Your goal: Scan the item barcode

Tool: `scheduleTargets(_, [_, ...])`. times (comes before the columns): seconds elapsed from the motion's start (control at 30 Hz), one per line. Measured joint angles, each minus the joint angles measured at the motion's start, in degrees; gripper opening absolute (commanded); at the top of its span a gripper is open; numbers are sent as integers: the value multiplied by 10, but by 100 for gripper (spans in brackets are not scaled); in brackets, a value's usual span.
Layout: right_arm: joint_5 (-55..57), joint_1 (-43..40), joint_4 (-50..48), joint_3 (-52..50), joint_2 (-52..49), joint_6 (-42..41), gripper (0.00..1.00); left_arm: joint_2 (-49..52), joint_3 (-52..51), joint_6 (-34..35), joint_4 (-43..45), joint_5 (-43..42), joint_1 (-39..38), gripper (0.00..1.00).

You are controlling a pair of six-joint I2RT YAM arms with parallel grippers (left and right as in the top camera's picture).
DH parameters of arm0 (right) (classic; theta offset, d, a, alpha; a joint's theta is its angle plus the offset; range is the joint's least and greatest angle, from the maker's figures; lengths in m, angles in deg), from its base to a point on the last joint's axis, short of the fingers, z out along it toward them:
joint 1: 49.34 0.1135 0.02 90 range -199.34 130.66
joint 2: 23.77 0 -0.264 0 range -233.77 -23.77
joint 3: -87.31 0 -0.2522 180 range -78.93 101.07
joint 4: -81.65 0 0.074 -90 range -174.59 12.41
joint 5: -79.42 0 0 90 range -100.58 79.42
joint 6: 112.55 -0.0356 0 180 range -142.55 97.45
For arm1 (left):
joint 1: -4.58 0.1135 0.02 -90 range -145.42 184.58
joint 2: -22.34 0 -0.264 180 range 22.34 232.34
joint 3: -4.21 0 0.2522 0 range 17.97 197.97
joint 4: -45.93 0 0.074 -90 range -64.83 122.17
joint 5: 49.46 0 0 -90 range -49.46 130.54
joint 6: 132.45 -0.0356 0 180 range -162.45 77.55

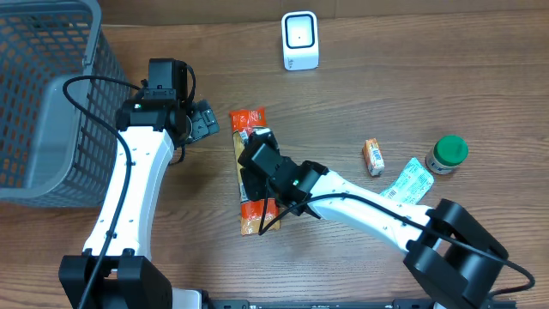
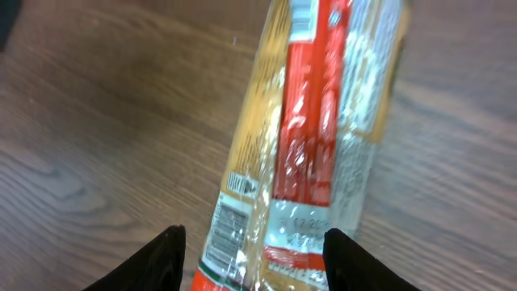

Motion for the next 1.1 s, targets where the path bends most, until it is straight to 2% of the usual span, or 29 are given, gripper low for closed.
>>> scheduleTargets(0.17, [22, -1, 11, 1, 1, 1, 51, 0, 0, 0, 0, 0, 0, 100])
scheduleTargets(0.4, [29, -1, 9, 1, -4, 2, 52, 0, 0, 0, 0, 0, 0, 100])
scheduleTargets(0.6, [30, -1, 2, 1, -47, 2, 51, 0, 0, 0, 0, 0, 0, 100])
scheduleTargets(0.8, [29, -1, -3, 1, -54, 1, 45, 0, 0, 0, 0, 0, 0, 100])
scheduleTargets(0.93, [29, -1, -5, 1, -59, -1, 34, 0, 0, 0, 0, 0, 0, 100])
scheduleTargets(1.1, [24, -1, -5, 1, -64, -1, 33, 0, 0, 0, 0, 0, 0, 100])
